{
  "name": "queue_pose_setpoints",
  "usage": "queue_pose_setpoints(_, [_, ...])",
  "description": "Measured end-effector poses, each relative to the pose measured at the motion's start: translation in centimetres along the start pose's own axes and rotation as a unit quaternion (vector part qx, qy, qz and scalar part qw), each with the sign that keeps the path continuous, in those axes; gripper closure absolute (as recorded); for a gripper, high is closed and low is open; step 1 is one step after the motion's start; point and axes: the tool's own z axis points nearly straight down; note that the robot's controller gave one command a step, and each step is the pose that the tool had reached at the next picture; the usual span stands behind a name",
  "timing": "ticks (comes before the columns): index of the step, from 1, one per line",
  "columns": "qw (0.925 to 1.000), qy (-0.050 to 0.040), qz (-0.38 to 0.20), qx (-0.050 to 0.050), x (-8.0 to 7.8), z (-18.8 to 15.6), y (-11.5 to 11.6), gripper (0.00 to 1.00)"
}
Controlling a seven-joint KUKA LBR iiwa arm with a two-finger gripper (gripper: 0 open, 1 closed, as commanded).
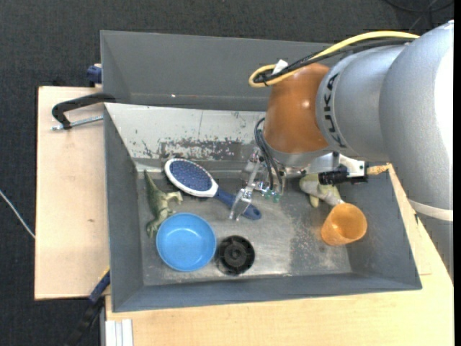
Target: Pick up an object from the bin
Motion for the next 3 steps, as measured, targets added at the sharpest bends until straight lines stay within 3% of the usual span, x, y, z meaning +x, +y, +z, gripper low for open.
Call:
queue_pose_setpoints(1, [0.9934,0.0023,0.114,0.001,0.3,-0.7,-1.2,0.0])
queue_pose_setpoints(2, [0.9643,0.0025,0.265,0.001,1.3,2.9,-1.1,0.0])
queue_pose_setpoints(3, [0.9645,0.0021,0.264,0.001,1.2,2.8,-1.0,0.0])
